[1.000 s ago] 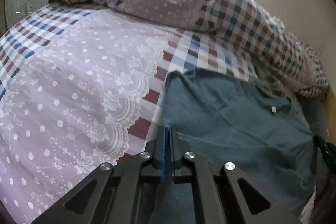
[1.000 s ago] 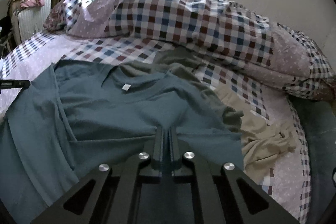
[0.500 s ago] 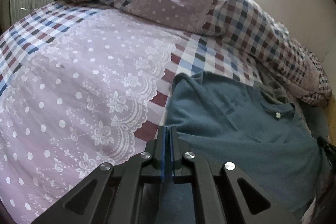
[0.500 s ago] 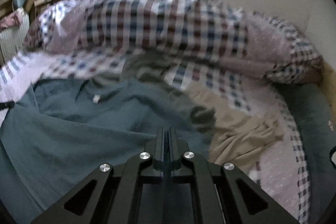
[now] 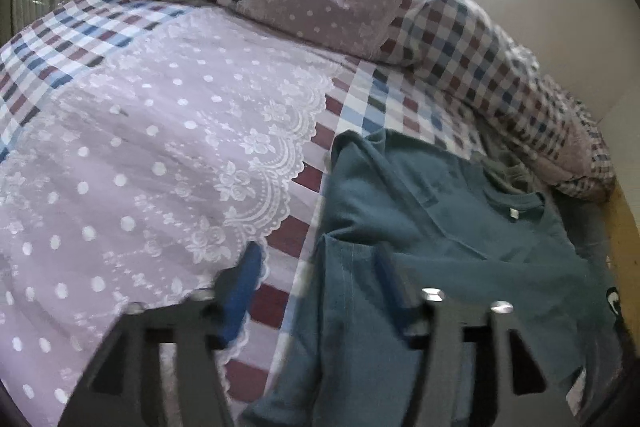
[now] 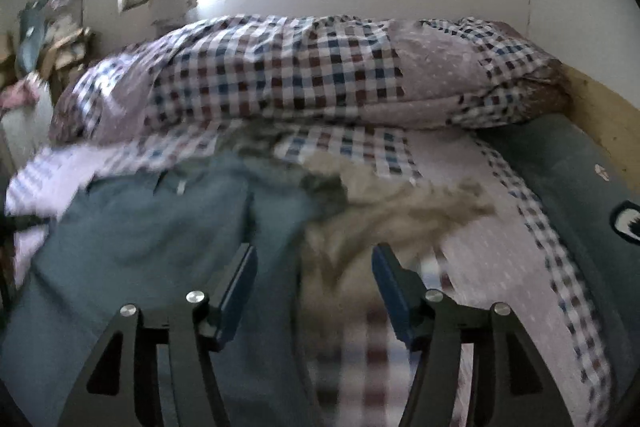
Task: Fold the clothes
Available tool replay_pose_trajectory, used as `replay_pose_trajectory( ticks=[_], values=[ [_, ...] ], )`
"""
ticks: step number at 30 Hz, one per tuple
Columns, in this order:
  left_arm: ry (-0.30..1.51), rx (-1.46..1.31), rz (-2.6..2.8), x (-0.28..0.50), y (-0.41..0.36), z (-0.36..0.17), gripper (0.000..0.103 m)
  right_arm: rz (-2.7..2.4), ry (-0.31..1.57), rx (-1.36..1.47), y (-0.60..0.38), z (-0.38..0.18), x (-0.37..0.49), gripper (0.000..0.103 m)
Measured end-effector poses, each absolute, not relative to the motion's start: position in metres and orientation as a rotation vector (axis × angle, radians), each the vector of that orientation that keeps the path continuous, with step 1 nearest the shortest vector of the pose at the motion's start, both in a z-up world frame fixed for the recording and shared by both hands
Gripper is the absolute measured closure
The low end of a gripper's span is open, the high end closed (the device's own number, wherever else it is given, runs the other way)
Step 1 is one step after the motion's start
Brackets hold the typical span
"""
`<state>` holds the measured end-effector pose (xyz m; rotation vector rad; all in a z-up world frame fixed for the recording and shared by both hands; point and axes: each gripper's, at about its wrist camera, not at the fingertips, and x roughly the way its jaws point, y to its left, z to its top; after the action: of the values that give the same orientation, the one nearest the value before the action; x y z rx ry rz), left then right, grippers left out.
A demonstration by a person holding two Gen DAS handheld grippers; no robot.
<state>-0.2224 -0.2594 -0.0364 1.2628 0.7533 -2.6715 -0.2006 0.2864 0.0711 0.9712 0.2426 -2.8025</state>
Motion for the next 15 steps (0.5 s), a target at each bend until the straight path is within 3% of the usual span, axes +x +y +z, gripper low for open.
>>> replay_pose_trajectory(
  ticks=[2, 7, 10, 11, 15],
  values=[
    [0.766, 1.244, -2.686, -0.211, -0.261, -0.032, 0.026, -2.805, 0.359, 0.990, 0.282, 0.053, -0.175, 0.039],
    [0.777, 1.207, -2.727, -0.179, -0.259, -0.019, 0.026, -2.744, 0.610, 1.052, 0.259, 0.004, -0.147, 0.042],
    [0.795, 1.189, -2.731, -0.161, -0.257, -0.012, 0.026, -2.742, 0.650, 1.091, 0.257, -0.014, -0.147, 0.066],
    [0.801, 1.180, -2.730, -0.155, -0.257, -0.010, 0.026, -2.764, 0.656, 1.124, 0.261, -0.018, -0.149, 0.097],
    [0.809, 1.134, -2.721, -0.124, -0.258, 0.004, 0.026, -2.806, 0.393, 1.251, 0.293, -0.011, -0.151, 0.099]
  ],
)
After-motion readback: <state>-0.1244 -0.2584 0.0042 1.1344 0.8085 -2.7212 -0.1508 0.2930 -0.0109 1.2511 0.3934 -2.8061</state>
